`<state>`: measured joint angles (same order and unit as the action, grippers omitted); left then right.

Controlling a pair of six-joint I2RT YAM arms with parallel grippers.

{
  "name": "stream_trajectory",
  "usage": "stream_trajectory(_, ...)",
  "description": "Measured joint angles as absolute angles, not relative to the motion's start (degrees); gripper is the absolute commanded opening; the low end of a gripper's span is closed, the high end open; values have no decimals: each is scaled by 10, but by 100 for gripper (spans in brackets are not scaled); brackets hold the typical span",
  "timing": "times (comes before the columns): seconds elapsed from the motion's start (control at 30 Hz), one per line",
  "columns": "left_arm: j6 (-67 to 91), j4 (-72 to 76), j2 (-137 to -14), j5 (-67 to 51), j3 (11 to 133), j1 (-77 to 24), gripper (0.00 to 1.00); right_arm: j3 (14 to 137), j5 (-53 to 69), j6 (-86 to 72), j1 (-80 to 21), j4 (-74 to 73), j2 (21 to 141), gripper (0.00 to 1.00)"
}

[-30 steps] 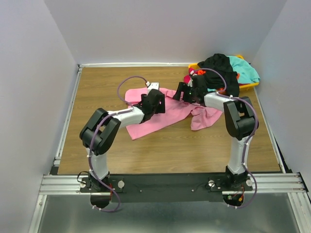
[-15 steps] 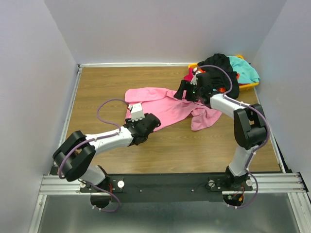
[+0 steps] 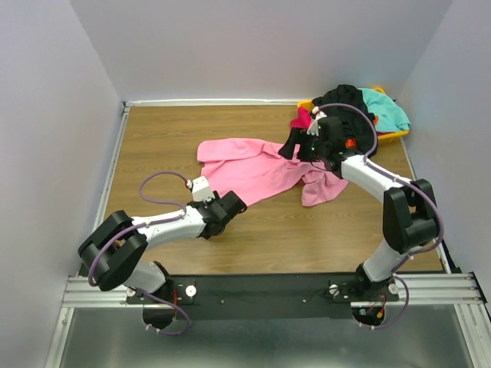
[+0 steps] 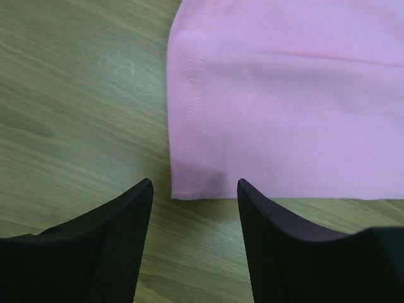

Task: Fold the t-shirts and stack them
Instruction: Flatten the tshirt out

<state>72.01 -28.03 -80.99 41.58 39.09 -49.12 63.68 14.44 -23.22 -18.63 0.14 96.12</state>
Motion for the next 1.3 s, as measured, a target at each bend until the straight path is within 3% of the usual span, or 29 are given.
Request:
stream_trajectory(0.23, 725, -264, -790, 411, 349, -475, 48, 628, 144, -229, -180, 1, 957, 87)
stream_trajectory(0.53, 700, -211, -797, 402, 343, -454, 44, 622, 144, -229, -179, 1, 943, 87)
stream_trajectory(0.57, 696, -204, -798, 402, 343, -452, 30, 622, 144, -229, -179, 1, 941, 87)
stream_trajectory(0.63, 685, -191, -801, 398, 343, -451, 16, 620, 144, -229, -179, 1, 936, 87)
stream_trajectory(0.67, 686, -187, -803, 397, 343, -450, 15, 618, 144, -229, -179, 1, 933, 87)
stream_trajectory(0.73, 681, -179, -807, 394, 343, -449, 0, 616, 144, -229, -179, 1, 926, 87)
stream_trajectory(1.1, 620, -150, -803, 385, 354, -433, 0, 606, 144, -229, -176, 1, 911, 87)
stream_trajectory(1.3, 500, -69, -740, 377, 394, -312, 0, 571, 132, -234, -176, 0, 902, 87)
